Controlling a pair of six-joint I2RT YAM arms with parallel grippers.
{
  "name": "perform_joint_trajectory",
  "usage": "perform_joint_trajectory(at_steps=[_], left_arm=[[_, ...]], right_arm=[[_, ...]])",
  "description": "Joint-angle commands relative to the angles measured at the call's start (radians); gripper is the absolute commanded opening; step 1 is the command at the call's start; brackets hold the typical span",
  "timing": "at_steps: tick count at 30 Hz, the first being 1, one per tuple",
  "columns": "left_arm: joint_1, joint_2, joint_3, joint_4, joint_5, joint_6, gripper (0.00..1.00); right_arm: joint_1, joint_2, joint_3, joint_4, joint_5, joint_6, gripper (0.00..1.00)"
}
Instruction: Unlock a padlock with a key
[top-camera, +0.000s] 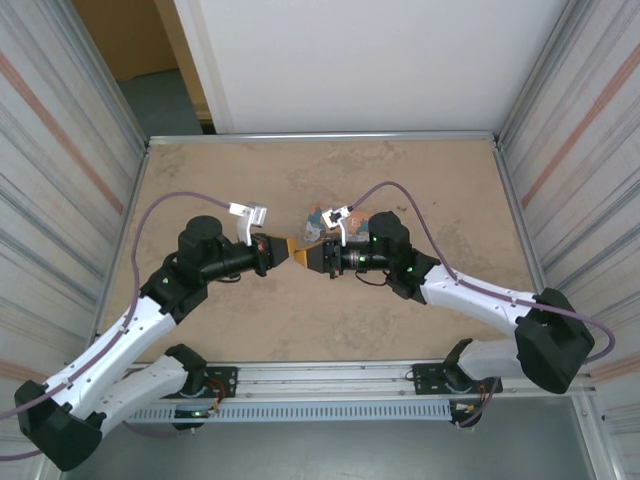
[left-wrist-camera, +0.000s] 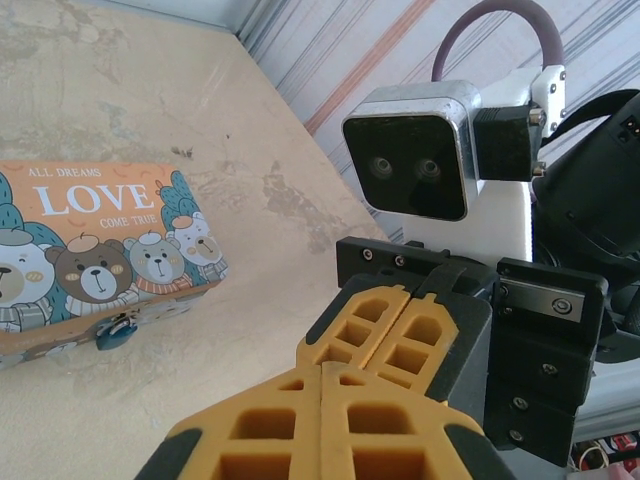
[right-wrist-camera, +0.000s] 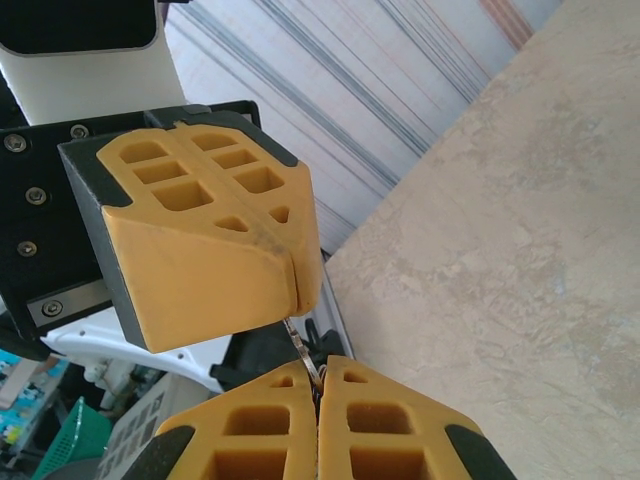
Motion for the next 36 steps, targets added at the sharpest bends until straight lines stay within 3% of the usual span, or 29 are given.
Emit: perform_joint_trajectory(at_steps=[1,5,9,16,21,28,36], left_arm=[[-0.001,-0.008,0.0,0.026,-0.01,-0.004,0.15],[0.0,-0.024,0.001,0.009,-0.049,-0.006,0.41],[-0.001,-0.037,-0.004,-0.022,-0.092,0.0,0.53],[-0.004,0.004,-0.025,-0.048,-0.124,0.008,0.57],[-0.044,0.097,-0.015,-0.049,-0.176,0.022,0.58],[-0.06,0.293,-0.021,0.066,-0.158,-0.095,0.61],[-0.059,0.462,-0.037,0.199,-0.147,-0.189,0.69]], right_arm=[[-0.014,-0.042,-0.008,-0.058,0.042,-0.04,0.0],[-0.026,-0.067,-0.009,-0.16,0.079,-0.09,0.0],[-0.043,-0.094,-0.007,-0.294,0.135,-0.158,0.0],[-0.155,-0.167,-0.038,-0.515,0.252,-0.189,0.0],[-0.266,-0.197,-0.076,-0.601,0.225,-0.215,0.0],[-0.448,-0.128,-0.107,-0.503,0.046,-0.212,0.0],[-0.479,0.074,-0.049,-0.355,0.006,-0.187,0.0]])
